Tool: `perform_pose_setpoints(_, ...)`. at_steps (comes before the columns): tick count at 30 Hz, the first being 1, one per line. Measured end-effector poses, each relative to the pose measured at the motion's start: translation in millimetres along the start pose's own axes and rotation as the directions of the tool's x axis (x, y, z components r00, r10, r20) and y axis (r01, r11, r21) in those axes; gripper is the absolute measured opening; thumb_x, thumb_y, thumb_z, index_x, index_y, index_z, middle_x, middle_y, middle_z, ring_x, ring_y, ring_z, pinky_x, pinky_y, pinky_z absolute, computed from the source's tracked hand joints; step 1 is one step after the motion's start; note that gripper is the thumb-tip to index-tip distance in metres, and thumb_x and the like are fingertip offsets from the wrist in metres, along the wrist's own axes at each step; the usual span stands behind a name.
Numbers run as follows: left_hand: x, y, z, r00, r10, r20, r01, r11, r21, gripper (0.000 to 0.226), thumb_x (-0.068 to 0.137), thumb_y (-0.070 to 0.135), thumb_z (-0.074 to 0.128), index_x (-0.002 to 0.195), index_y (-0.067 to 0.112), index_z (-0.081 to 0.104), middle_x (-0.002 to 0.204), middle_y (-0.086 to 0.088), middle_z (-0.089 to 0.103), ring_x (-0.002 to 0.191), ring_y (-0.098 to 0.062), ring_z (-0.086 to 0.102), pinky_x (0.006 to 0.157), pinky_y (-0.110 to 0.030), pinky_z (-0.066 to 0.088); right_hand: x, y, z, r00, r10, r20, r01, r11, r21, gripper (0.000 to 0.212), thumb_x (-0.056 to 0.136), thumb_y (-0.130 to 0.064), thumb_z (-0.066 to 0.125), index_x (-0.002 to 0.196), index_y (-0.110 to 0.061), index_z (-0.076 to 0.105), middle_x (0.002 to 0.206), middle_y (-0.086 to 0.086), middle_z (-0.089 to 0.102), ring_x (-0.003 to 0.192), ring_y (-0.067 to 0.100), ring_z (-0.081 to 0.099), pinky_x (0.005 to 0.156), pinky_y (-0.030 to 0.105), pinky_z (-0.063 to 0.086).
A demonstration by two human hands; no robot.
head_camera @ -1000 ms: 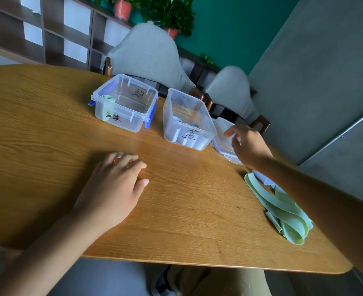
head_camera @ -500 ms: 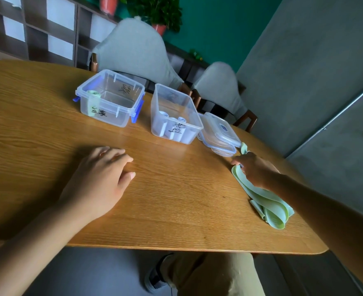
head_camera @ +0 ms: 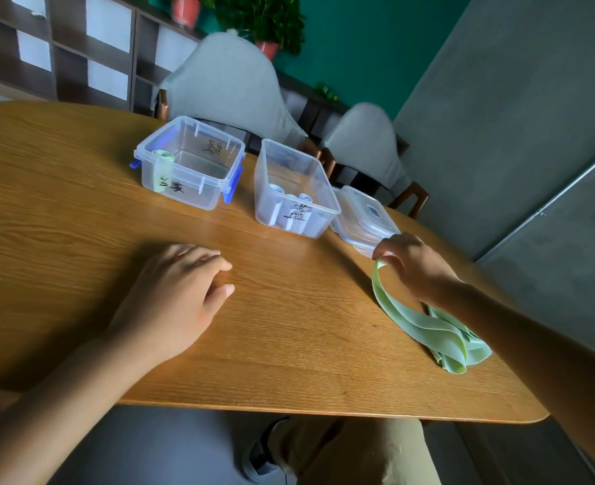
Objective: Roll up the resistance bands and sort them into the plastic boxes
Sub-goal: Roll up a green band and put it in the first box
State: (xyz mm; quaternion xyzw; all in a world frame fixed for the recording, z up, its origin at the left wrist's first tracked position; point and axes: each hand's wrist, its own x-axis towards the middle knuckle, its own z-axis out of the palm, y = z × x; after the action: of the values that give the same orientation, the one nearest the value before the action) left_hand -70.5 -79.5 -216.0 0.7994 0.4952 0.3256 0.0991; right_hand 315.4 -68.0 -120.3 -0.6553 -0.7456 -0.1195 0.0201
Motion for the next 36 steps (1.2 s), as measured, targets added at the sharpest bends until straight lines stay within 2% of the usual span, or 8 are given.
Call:
perform_pose_setpoints(7,-1,7,-9,0.999,0.028,-0.037,-0.033,0.991,-0.13,0.027,0.095,0.036,0.057,0.117,0.024,0.068,0.117,0.011,0.068,0.114,-0.014,0.057,0.095,-0.04,0.052,0,-74,-16,0.976,-0.2,-0.083,0.214,0.945,0.246,0.022,0.1,-0.011,0.057,0.105,-0.024,0.074,0.099,-0.005,0.064,0.096,0.009,0.057,0.087,0.023,0.044)
perform_pose_setpoints(10,-3,12,-10,0.999,-0.017,-0.03,0.007,0.951,-0.308,0.022,0.095,0.033,0.06,0.116,0.03,0.067,0.112,0.02,0.068,0.105,0.002,0.061,0.09,-0.029,0.053,-4,-115,-30,0.982,-0.184,-0.046,0.187,0.891,0.413,0.023,0.101,-0.011,0.057,0.11,-0.025,0.072,0.104,-0.01,0.065,0.099,0.0,0.06,0.087,0.009,0.041)
perform_pose_setpoints(13,-2,20,-10,0.997,-0.067,0.023,0.069,0.859,-0.507,0.021,0.095,0.029,0.063,0.116,0.03,0.068,0.107,0.022,0.07,0.1,0.004,0.063,0.087,-0.021,0.052,-7,-150,-36,0.981,-0.192,-0.017,0.175,0.854,0.49,0.023,0.099,-0.013,0.06,0.115,-0.029,0.066,0.1,-0.012,0.068,0.098,0.002,0.063,0.086,0.018,0.048)
perform_pose_setpoints(16,-1,23,-14,0.993,-0.093,0.075,0.119,0.754,-0.646,0.023,0.094,0.04,0.065,0.114,0.028,0.069,0.101,0.016,0.072,0.092,-0.004,0.069,0.086,-0.034,0.056,-7,-178,-37,0.975,-0.219,-0.03,0.195,0.785,0.588,0.021,0.096,-0.012,0.065,0.11,-0.029,0.065,0.096,-0.01,0.069,0.093,0.006,0.065,0.078,0.024,0.052)
perform_pose_setpoints(20,-2,25,-18,0.991,-0.106,0.075,0.127,0.658,-0.742,0.019,0.087,0.041,0.066,0.099,0.027,0.071,0.085,0.007,0.072,0.072,-0.013,0.072,0.075,-0.046,0.058,-4,-202,-35,0.968,-0.228,-0.104,0.239,0.723,0.648,0.017,0.093,-0.017,0.072,0.104,-0.028,0.065,0.098,-0.009,0.066,0.088,0.01,0.066,0.079,0.013,0.046)
perform_pose_setpoints(25,0,20,-23,0.977,-0.21,-0.023,0.124,0.656,-0.745,0.008,0.093,0.023,0.07,0.085,0.022,0.071,0.065,0.005,0.069,0.052,-0.015,0.064,0.055,-0.026,0.044,4,-214,-23,0.988,-0.14,-0.069,0.14,0.609,0.781,0.022,0.095,-0.028,0.068,0.116,-0.026,0.061,0.101,-0.011,0.065,0.078,0.017,0.064,0.077,0.027,0.051)
perform_pose_setpoints(29,4,17,-28,0.93,-0.356,-0.088,0.144,0.574,-0.806,0.004,0.092,0.012,0.069,0.091,0.013,0.072,0.068,-0.001,0.072,0.056,-0.015,0.068,0.054,-0.026,0.051,1,-220,-11,0.993,-0.09,0.079,-0.022,0.509,0.861,0.022,0.103,-0.034,0.053,0.12,-0.02,0.054,0.076,-0.014,0.063,0.055,0.0,0.05,0.055,0.015,0.038)
perform_pose_setpoints(36,6,9,-26,0.865,-0.447,-0.23,0.094,0.595,-0.799,0.007,0.093,0.013,0.069,0.1,0.011,0.07,0.084,0.001,0.076,0.074,-0.012,0.074,0.075,-0.039,0.061,-13,-218,-8,0.976,-0.084,0.199,-0.119,0.557,0.822,0.019,0.099,-0.03,0.063,0.116,-0.021,0.06,0.099,-0.007,0.076,0.085,0.008,0.071,0.068,0.025,0.055)
